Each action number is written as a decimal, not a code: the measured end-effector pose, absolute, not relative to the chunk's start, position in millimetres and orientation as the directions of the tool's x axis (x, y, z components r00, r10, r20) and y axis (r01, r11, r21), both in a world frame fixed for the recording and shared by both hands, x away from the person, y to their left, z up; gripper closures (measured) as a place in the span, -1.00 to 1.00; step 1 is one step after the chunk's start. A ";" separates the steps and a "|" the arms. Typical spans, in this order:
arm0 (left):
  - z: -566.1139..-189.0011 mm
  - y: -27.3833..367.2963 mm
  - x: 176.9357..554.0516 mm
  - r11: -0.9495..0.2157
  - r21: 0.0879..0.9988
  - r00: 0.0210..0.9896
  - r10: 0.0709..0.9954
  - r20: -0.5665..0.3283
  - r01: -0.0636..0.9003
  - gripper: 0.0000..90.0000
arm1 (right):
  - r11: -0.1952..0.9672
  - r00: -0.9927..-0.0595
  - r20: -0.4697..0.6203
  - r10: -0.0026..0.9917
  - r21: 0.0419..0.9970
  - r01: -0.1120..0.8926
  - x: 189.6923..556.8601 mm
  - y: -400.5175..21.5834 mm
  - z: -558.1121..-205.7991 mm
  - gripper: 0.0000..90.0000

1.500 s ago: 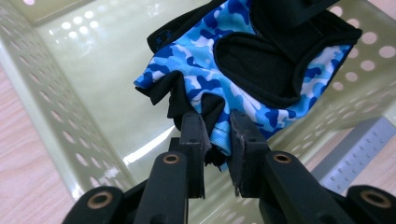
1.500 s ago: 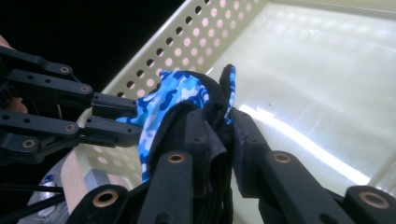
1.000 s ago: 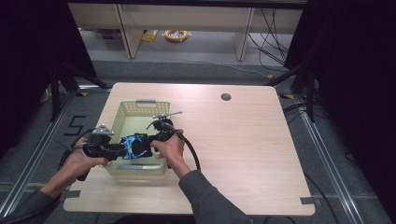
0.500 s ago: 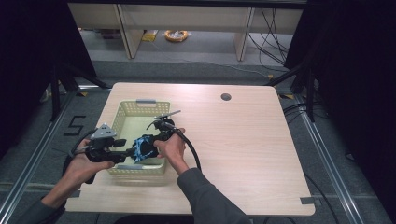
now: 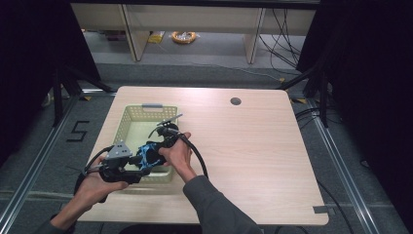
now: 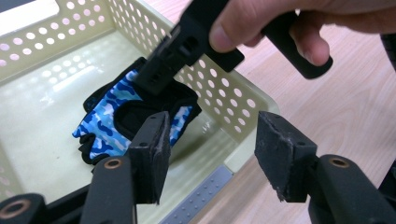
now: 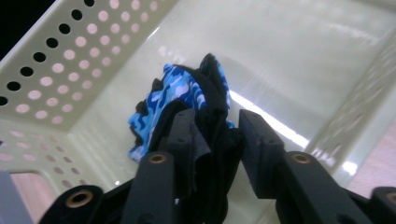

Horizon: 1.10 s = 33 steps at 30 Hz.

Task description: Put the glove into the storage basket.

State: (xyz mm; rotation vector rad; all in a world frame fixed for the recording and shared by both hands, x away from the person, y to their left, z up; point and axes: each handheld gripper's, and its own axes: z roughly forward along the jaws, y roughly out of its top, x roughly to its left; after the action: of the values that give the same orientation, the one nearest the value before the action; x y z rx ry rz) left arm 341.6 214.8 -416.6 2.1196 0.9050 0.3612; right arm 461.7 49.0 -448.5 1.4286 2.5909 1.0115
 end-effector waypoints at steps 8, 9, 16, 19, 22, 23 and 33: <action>-412.8 216.1 340.7 -0.401 0.780 0.694 0.718 -0.057 0.480 -0.01 | 0.400 -0.601 0.230 0.766 0.560 0.725 464.7 46.1 -443.0 0.28; -411.7 217.7 340.8 -0.407 0.779 0.694 0.719 -0.049 0.477 -0.01 | 0.405 -0.612 0.213 0.762 0.580 0.707 466.6 44.7 -440.9 0.21; -408.9 216.5 337.4 -0.392 0.792 0.695 0.716 -0.057 0.468 -0.06 | 0.382 -0.626 0.219 0.749 0.629 0.677 463.3 35.6 -421.8 0.12; -407.9 210.9 333.8 -0.384 0.796 0.703 0.707 -0.072 0.468 -0.12 | 0.382 -0.654 0.227 0.722 0.658 0.649 455.4 25.1 -413.0 0.08; -408.5 207.4 331.7 -0.377 0.802 0.708 0.702 -0.080 0.463 -0.19 | 0.384 -0.681 0.217 0.699 0.690 0.614 451.6 15.8 -409.0 0.06; -409.3 203.1 328.8 -0.365 0.806 0.702 0.707 -0.086 0.466 -0.22 | 0.383 -0.696 0.216 0.685 0.706 0.596 445.9 6.0 -404.4 0.03; -415.9 191.6 321.8 -0.332 0.815 0.707 0.695 -0.129 0.475 -0.30 | 0.361 -0.716 0.227 0.660 0.740 0.568 417.1 -42.8 -394.3 -0.07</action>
State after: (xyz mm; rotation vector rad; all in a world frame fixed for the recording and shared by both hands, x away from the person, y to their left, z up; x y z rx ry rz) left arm 321.8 191.6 -415.9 1.9948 0.8965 0.3019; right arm 417.1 -42.8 -394.3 1.1330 2.4992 1.2904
